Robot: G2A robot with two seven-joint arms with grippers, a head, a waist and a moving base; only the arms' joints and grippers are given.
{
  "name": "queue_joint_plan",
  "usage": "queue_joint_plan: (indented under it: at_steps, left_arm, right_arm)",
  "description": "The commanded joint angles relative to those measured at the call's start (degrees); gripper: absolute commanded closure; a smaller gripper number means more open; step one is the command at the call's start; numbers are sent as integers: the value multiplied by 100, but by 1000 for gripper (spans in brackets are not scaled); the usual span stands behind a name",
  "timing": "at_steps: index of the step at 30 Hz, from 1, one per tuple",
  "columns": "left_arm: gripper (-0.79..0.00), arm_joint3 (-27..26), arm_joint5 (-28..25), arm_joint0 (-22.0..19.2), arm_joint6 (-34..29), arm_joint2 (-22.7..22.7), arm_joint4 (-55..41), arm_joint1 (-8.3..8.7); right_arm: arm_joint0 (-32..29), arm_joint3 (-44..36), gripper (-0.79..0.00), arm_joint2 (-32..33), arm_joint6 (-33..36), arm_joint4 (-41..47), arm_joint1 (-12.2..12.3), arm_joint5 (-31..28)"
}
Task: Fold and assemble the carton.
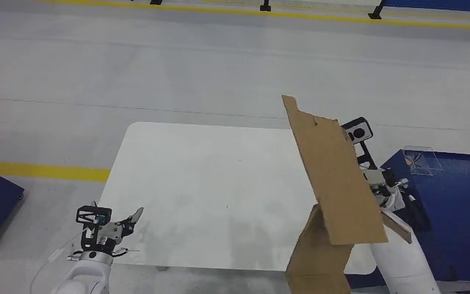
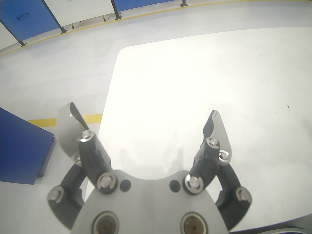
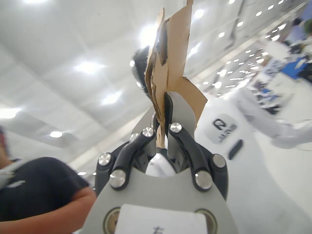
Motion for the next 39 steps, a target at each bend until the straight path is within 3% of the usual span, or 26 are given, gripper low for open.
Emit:
queue_joint_plan:
  at_steps: [1,7,10,14,20,23,29,35,39]
  left_arm:
    - [-785,0,0,0,0,0,0,0]
    - [-785,0,0,0,0,0,0,0]
    - [-785,0,0,0,0,0,0,0]
    - [-785,0,0,0,0,0,0,0]
    - [-785,0,0,0,0,0,0,0]
    - [-785,0,0,0,0,0,0,0]
    - [-785,0,0,0,0,0,0,0]
    - [-785,0,0,0,0,0,0,0]
    - [-785,0,0,0,0,0,0,0]
  right_arm:
    - [-8,178,0,-446,-227,847,-69,771]
    - [67,581,0,-1649,-1290,2975,-335,2374]
    - [48,754,0,-2144,-1967,4086,-472,2823]
    - [-21,868,0,-2594,-2847,5619,-630,3029]
    - [-42,784,0,-2511,-3340,6185,-722,3098]
    - [-18,715,0,-2246,-3212,5697,-728,3219]
    - [102,457,0,-1115,-1746,2844,-650,2545]
    - [223,329,0,452,-65,-685,-406,892]
    - [151,283,0,1306,655,-2021,-287,-416]
